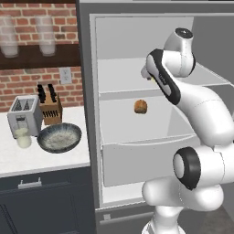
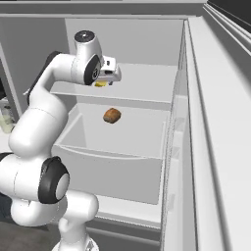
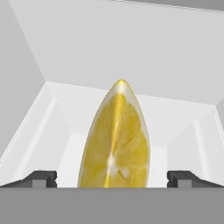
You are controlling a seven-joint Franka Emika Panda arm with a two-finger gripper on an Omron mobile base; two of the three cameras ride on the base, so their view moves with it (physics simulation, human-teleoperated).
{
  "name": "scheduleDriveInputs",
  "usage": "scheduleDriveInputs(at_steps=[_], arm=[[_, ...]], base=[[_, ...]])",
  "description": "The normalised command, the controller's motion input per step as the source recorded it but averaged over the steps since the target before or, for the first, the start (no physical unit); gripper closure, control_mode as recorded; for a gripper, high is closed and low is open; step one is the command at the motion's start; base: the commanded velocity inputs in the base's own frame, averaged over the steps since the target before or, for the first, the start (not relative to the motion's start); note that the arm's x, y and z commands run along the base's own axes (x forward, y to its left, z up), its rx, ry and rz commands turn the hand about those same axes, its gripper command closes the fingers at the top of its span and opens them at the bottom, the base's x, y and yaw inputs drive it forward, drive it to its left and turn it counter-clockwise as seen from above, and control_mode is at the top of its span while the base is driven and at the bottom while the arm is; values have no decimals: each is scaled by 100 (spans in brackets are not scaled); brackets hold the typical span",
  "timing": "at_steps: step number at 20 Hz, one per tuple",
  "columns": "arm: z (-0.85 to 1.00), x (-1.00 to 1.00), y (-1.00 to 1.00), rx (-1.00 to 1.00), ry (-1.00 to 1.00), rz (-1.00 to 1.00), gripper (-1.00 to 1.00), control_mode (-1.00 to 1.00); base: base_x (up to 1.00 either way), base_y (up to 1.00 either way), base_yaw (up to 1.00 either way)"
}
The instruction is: Grab a lemon wedge from the fridge and one ice cube from the ice bowl, and put them in the glass of lemonade.
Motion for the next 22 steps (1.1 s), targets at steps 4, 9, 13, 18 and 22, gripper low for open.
scheduleDriveInputs(at_steps=[4,9,13,18,22], arm=[[-6,0,0,0,2,0,-100,-100],[-1,0,0,0,2,0,100,-100],[0,0,0,0,1,0,100,-100],[0,-11,-1,0,0,0,100,-100],[1,-89,0,0,-5,1,100,-100]], base=[[0,0,0],[0,0,0],[0,0,0],[0,0,0],[0,0,0]])
